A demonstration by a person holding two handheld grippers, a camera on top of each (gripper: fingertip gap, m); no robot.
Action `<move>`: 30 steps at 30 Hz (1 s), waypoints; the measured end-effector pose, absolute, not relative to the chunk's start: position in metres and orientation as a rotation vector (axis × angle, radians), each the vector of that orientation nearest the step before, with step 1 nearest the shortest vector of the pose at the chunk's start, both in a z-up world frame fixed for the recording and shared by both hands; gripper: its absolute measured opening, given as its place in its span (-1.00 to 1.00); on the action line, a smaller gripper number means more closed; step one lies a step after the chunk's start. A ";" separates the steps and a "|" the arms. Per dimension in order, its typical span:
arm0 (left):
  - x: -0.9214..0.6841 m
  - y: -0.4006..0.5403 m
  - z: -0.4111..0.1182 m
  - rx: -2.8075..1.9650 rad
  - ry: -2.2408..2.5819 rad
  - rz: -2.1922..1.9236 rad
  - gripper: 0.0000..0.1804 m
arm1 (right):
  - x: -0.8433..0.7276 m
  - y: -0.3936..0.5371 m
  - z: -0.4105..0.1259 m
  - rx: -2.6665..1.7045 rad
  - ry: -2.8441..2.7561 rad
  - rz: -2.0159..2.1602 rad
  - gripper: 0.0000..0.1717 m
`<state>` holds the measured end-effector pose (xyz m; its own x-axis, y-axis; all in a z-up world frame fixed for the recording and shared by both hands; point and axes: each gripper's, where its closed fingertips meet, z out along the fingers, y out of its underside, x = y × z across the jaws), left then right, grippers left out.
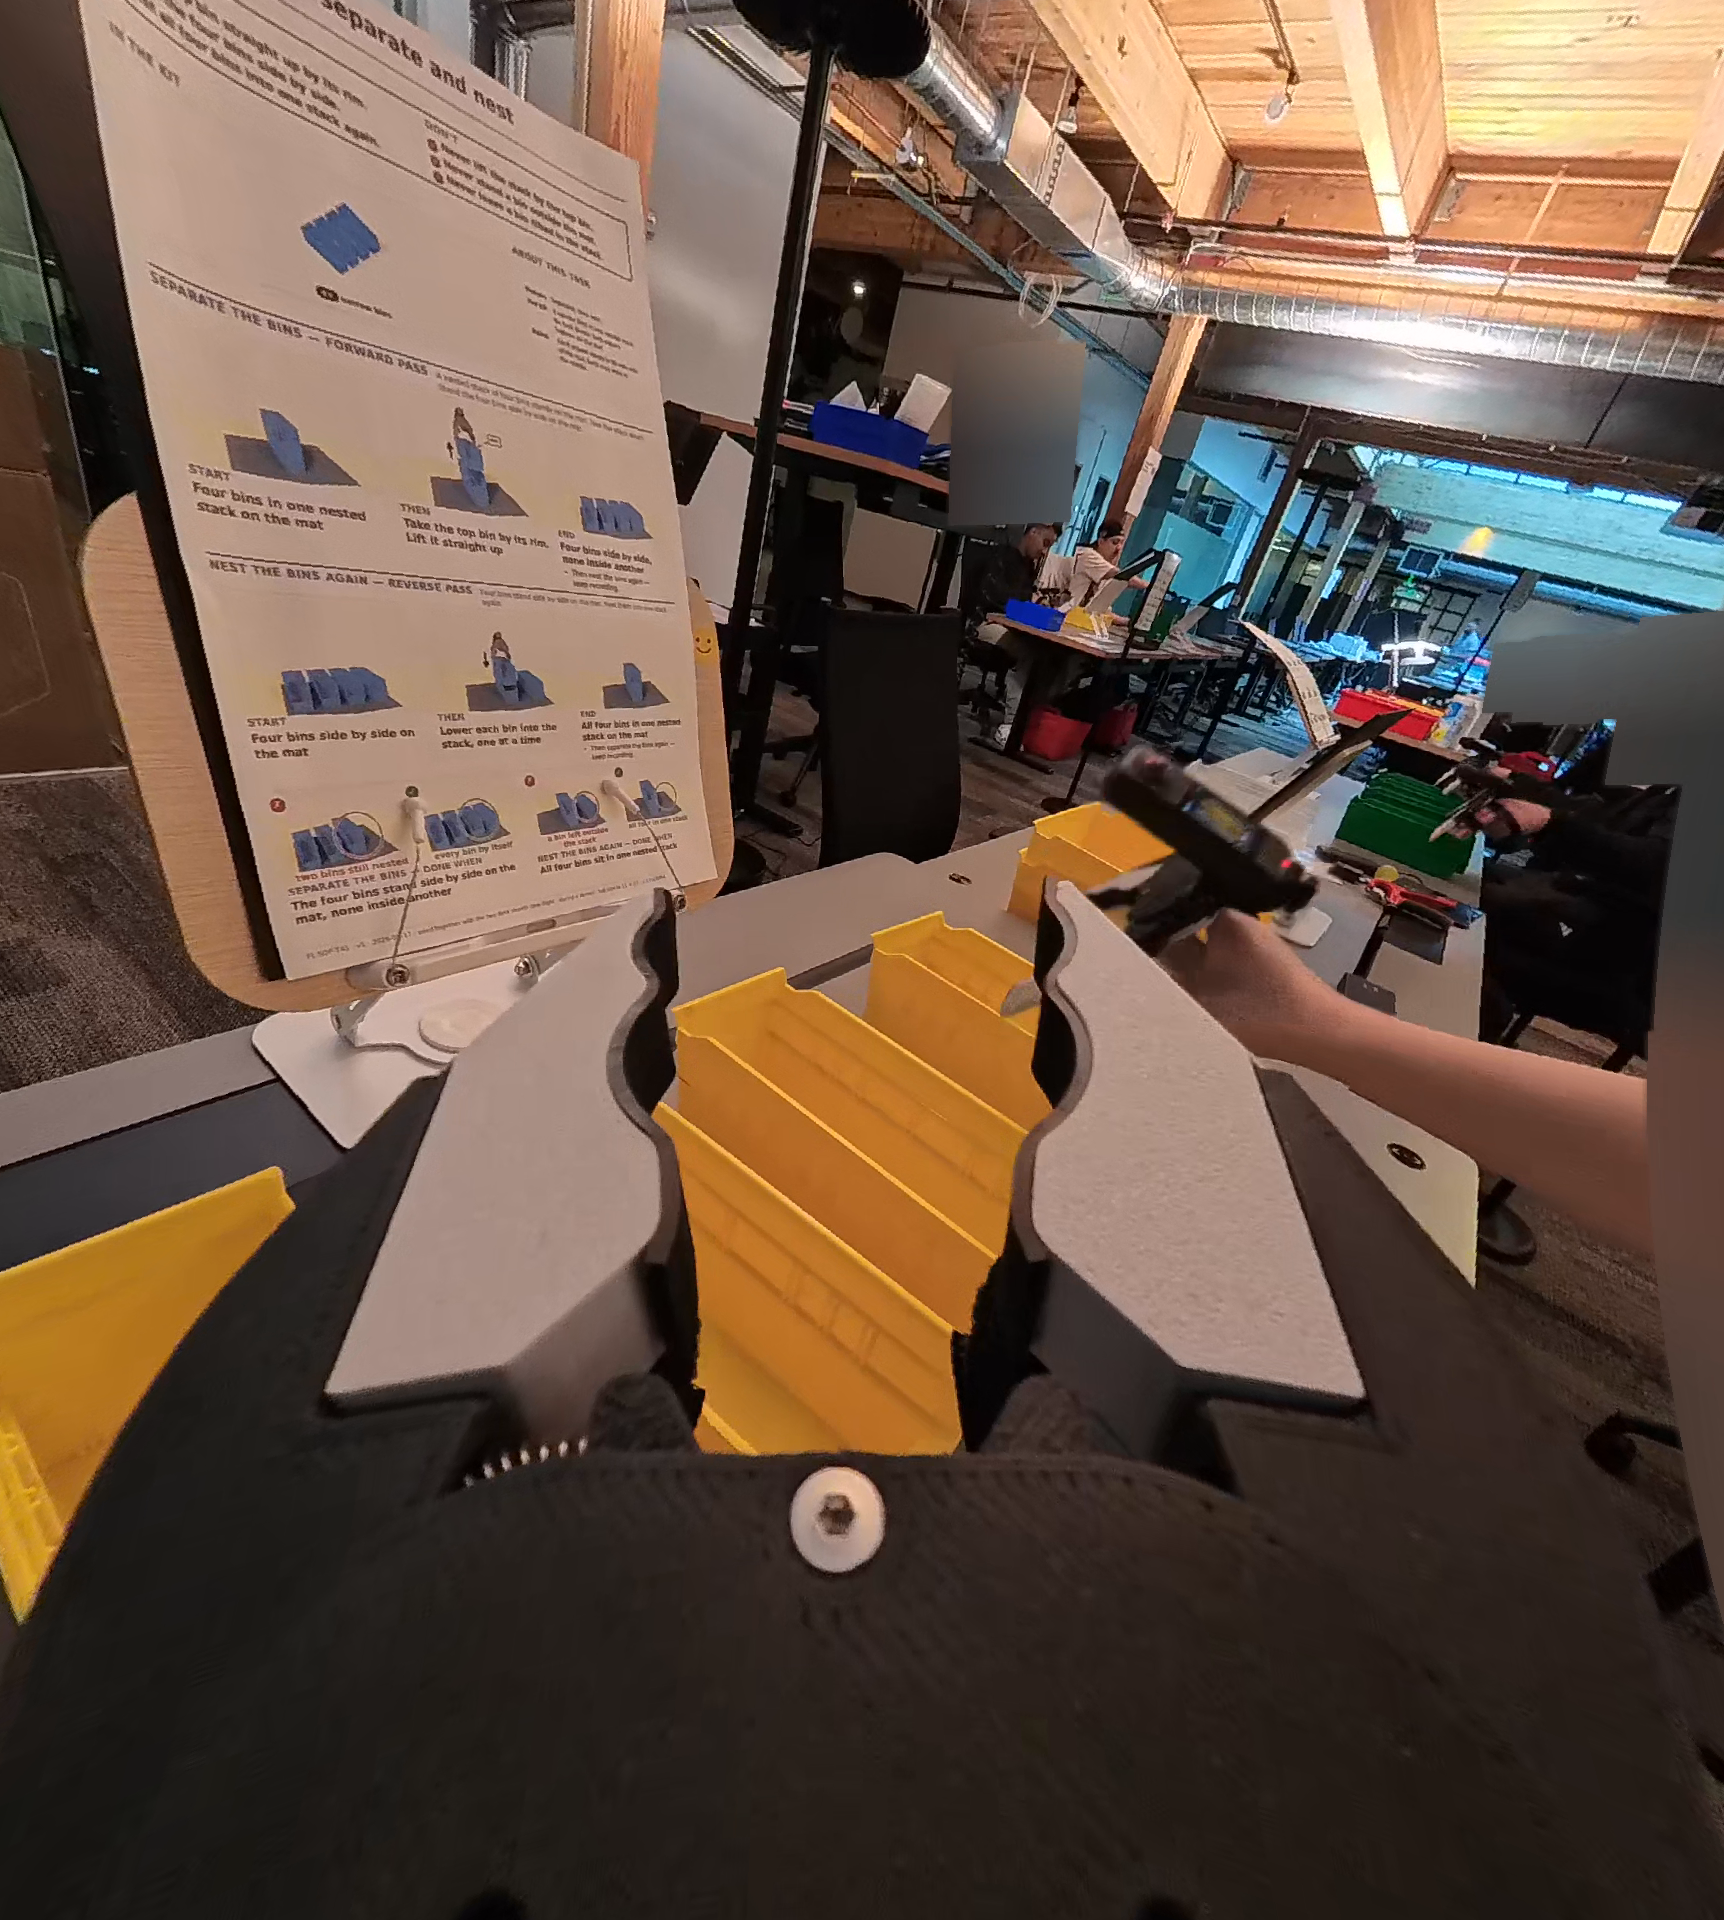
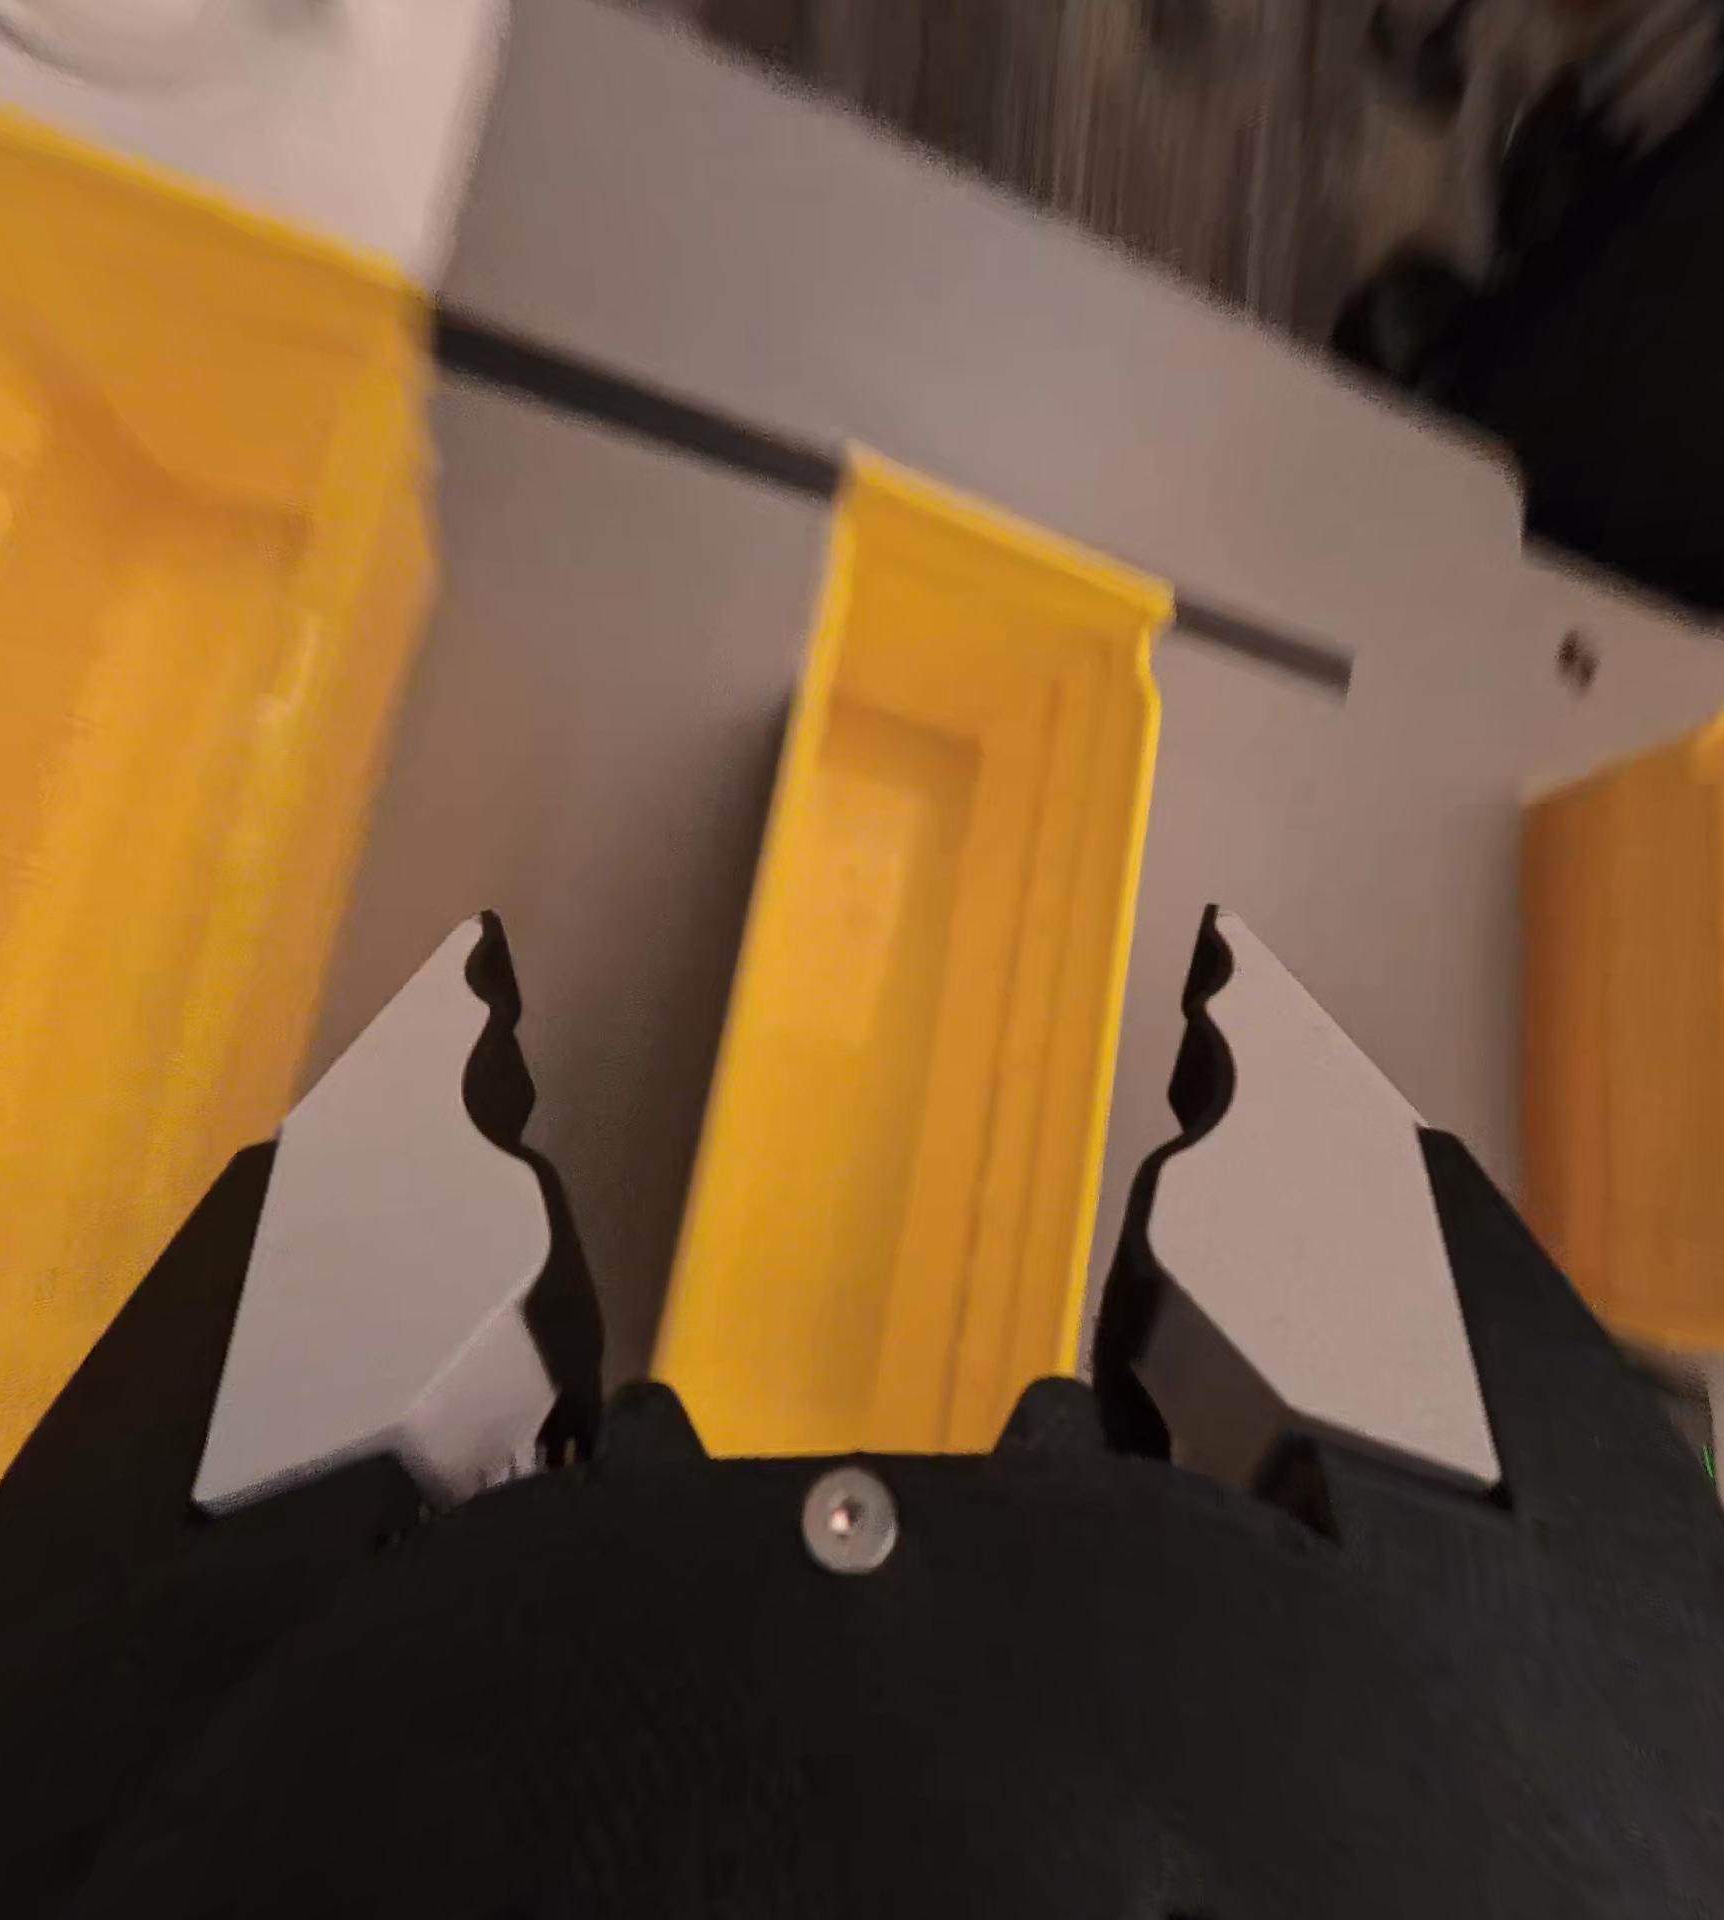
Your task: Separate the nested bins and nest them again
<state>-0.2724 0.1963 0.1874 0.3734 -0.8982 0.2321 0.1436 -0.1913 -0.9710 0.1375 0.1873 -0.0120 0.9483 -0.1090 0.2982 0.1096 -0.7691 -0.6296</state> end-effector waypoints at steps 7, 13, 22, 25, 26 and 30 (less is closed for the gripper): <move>-0.266 0.193 0.184 -1.464 0.758 -1.096 -0.24 | -0.086 0.213 0.026 -2.372 -0.223 0.451 0.55; -0.271 0.189 0.186 -1.443 0.762 -1.112 -0.24 | -0.174 0.229 -0.016 -2.681 -0.135 0.685 0.75; -0.282 0.196 0.188 -1.436 0.716 -1.139 -0.24 | -0.190 0.238 -0.013 -2.714 -0.196 0.560 0.74; -0.281 0.194 0.186 -1.443 0.730 -1.130 -0.24 | -0.189 0.232 -0.011 -2.708 -0.212 0.576 0.74; -0.282 0.195 0.186 -1.447 0.727 -1.126 -0.23 | -0.186 0.231 -0.008 -2.696 -0.211 0.585 0.74; -0.280 0.204 0.181 -1.483 0.702 -1.098 -0.20 | -0.168 0.223 0.017 -2.607 -0.206 0.641 0.73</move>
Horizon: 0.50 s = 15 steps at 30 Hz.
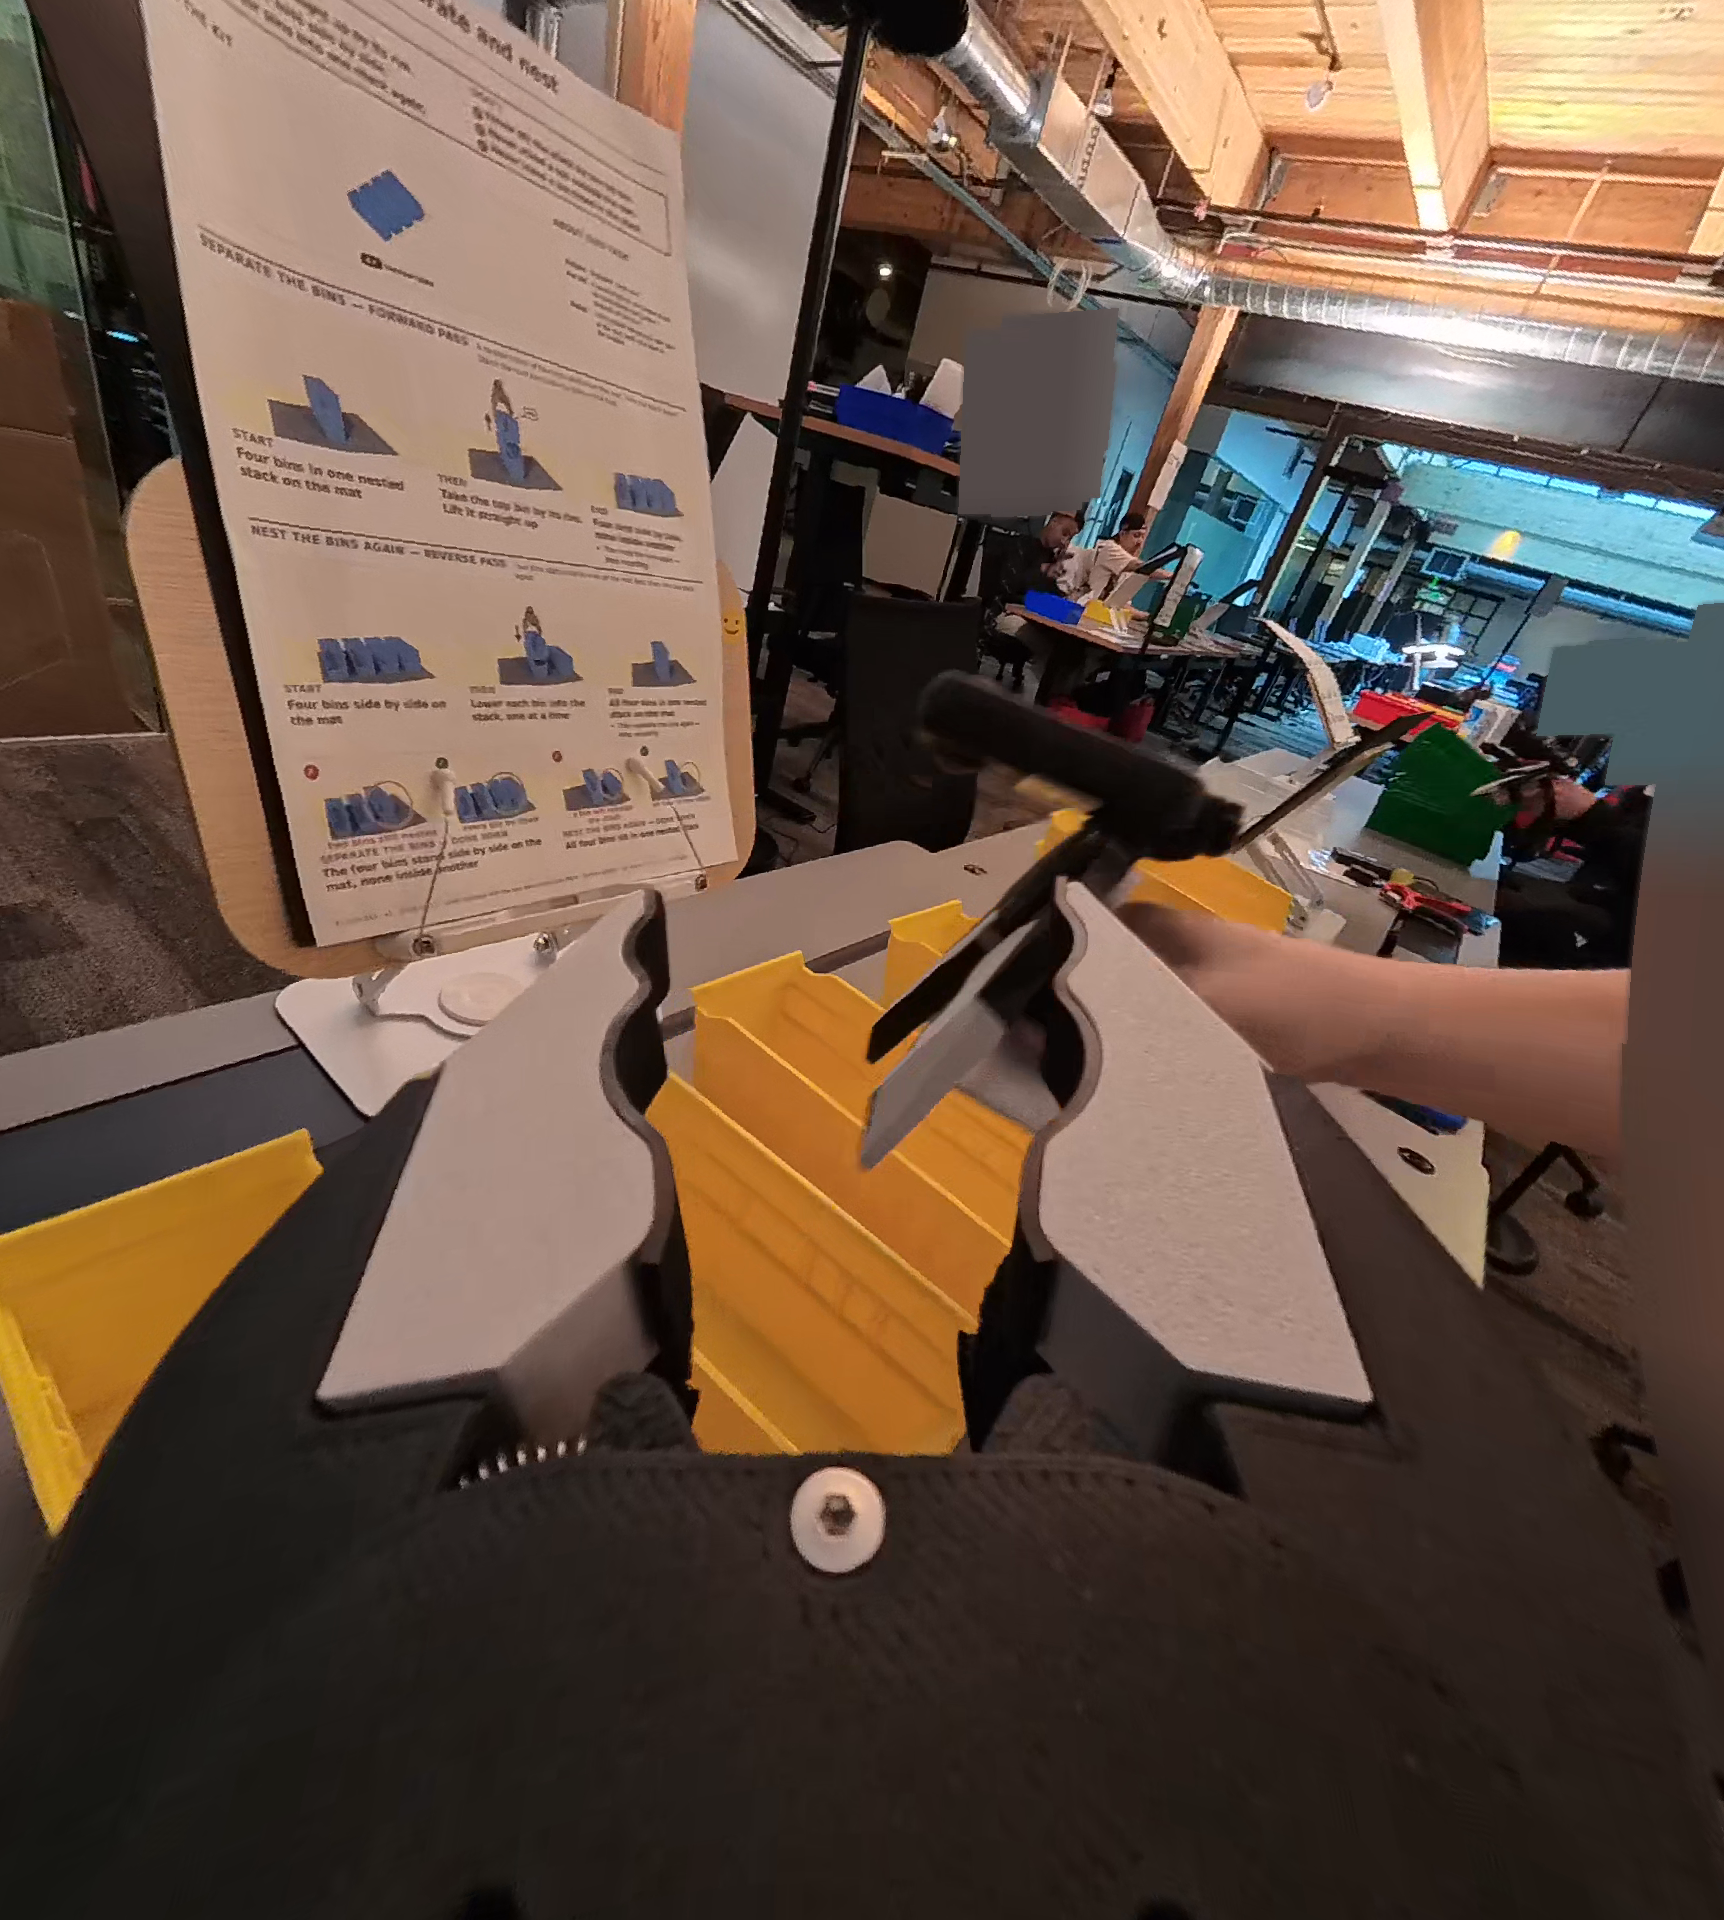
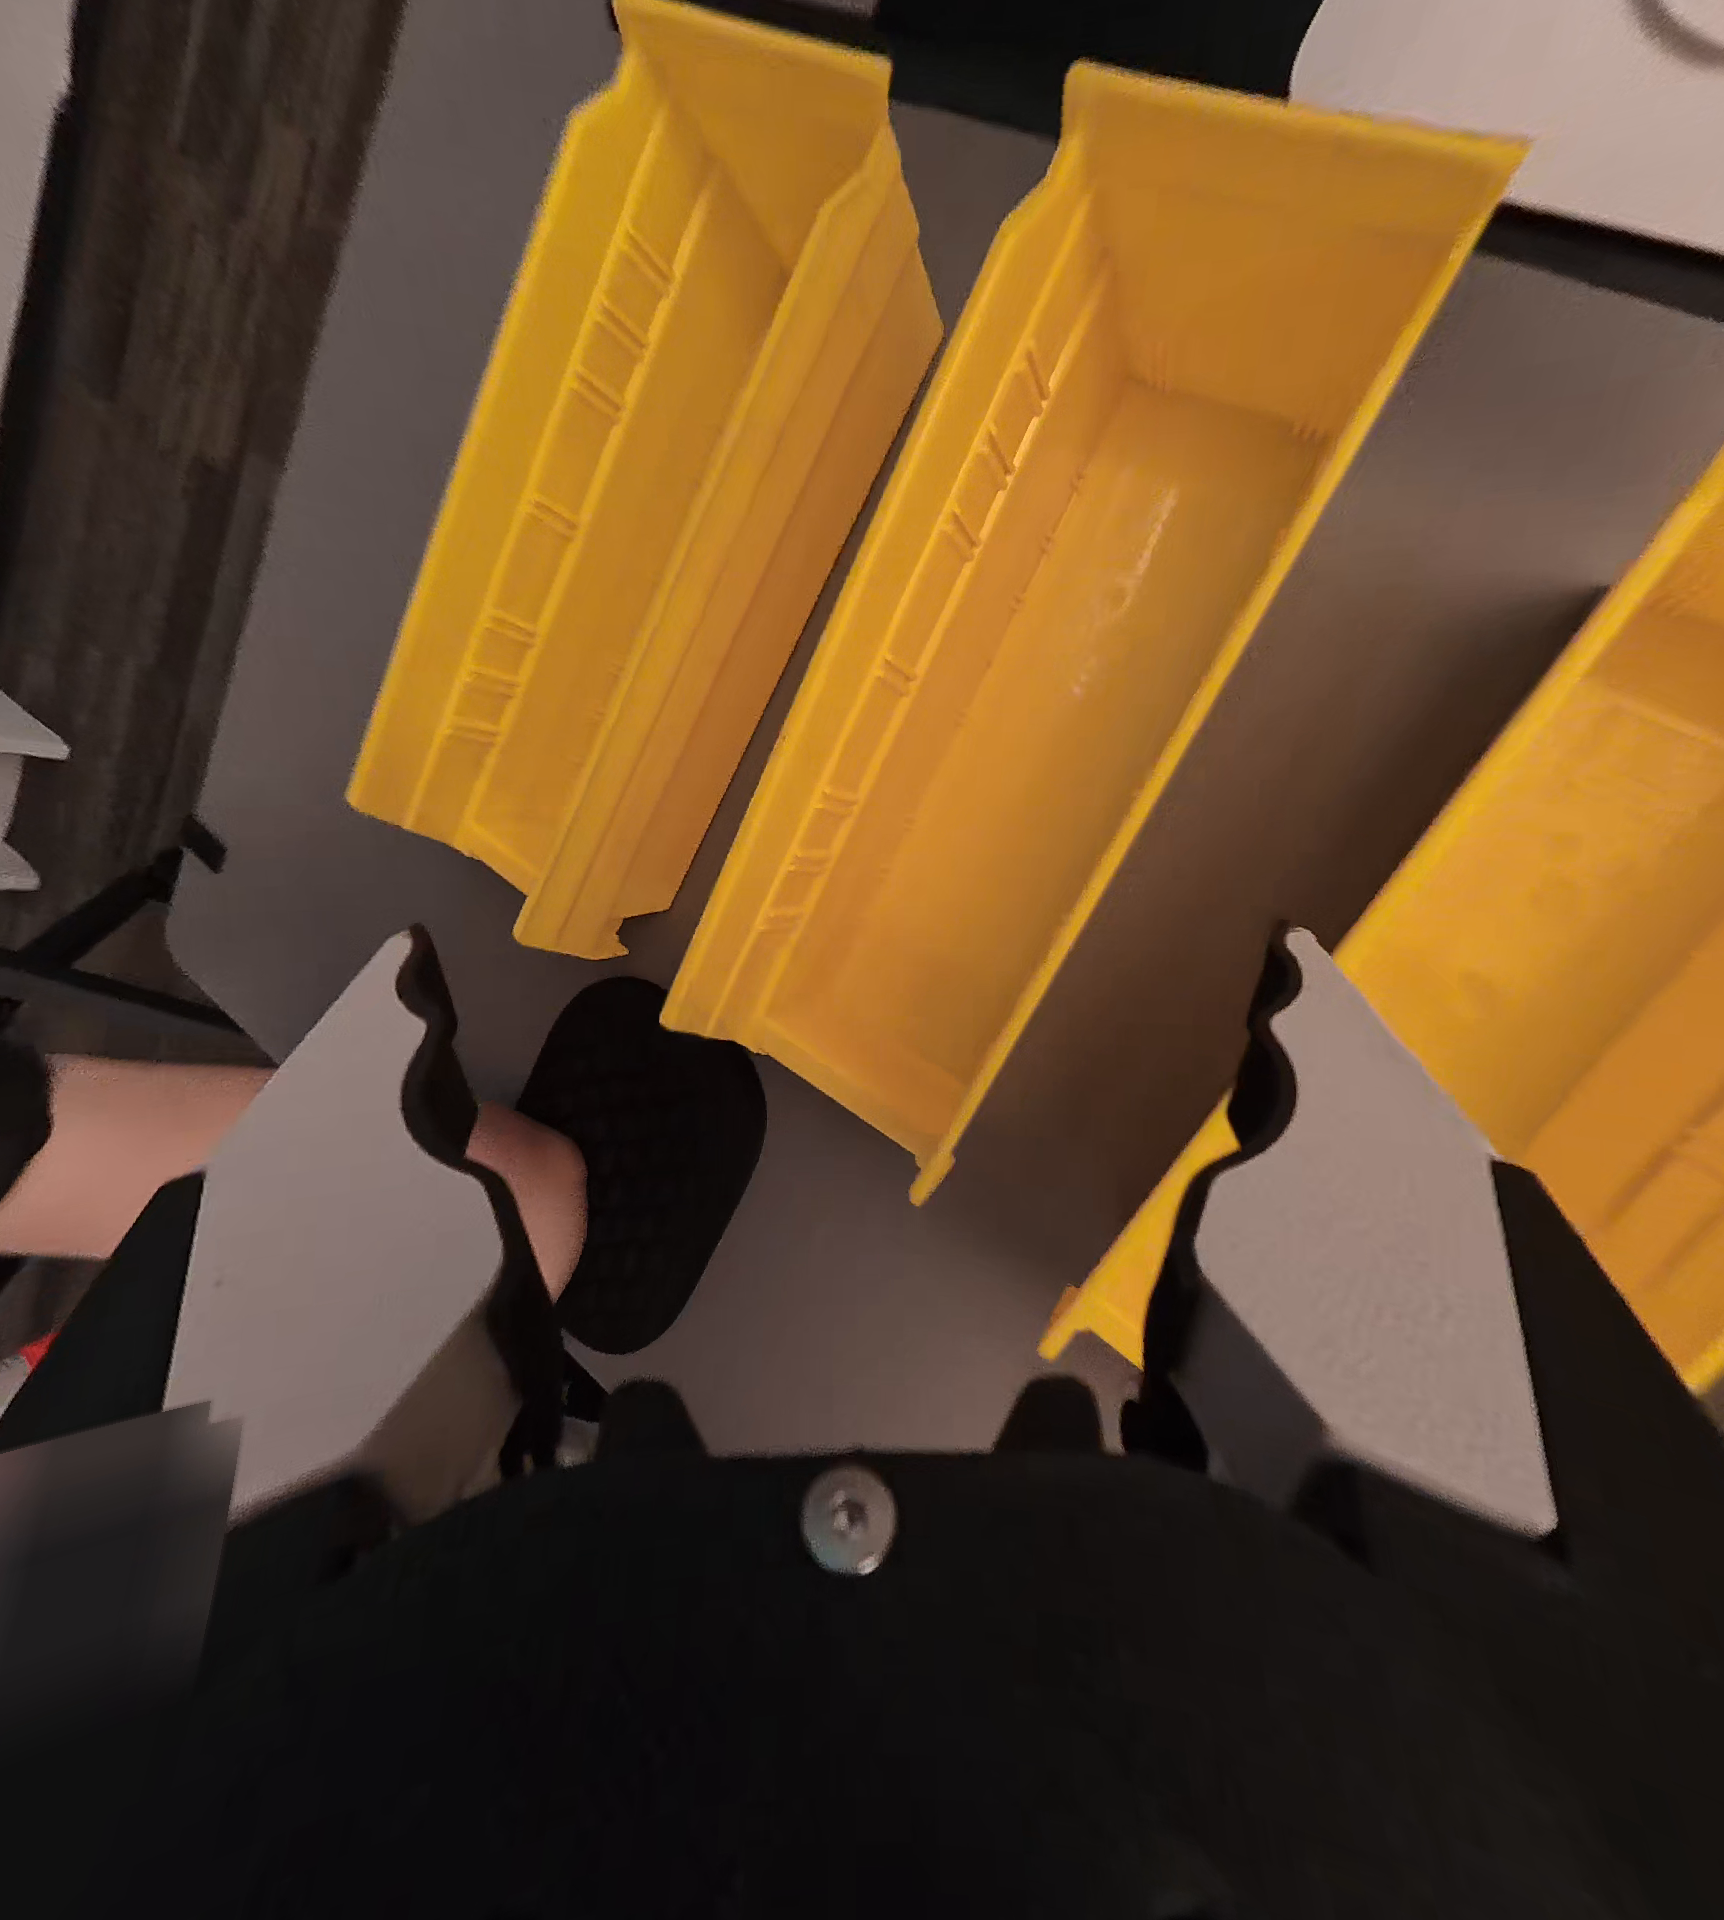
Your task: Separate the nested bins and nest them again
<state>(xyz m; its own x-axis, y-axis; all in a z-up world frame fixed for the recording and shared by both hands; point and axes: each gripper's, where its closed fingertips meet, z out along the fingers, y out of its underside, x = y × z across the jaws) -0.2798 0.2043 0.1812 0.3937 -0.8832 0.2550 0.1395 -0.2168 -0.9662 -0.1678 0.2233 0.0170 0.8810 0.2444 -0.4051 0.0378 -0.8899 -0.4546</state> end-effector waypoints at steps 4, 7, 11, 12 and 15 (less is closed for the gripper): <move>-0.270 0.214 0.176 -1.534 0.681 -1.033 -0.15 | -0.128 0.212 0.051 -2.468 -0.225 0.641 0.73; -0.253 0.212 0.174 -1.564 0.683 -0.977 -0.10 | -0.097 0.201 0.084 -2.300 -0.241 0.672 0.73; -0.222 0.188 0.188 -1.487 0.757 -0.860 -0.02 | -0.054 0.184 0.139 -1.919 -0.284 0.747 0.64; -0.216 0.183 0.194 -1.459 0.746 -0.839 0.05 | -0.037 0.181 0.151 -1.808 -0.285 0.711 0.62; -0.208 0.170 0.222 -1.321 0.641 -0.824 0.29 | 0.024 0.172 0.180 -1.512 -0.246 0.504 0.56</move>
<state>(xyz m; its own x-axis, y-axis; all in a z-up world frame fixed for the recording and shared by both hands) -0.2079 0.1702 0.2224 0.5724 -0.8185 0.0485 0.1538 0.0491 -0.9869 0.0238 0.1723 0.1800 0.8739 0.4614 -0.1527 -0.1632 -0.0174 -0.9864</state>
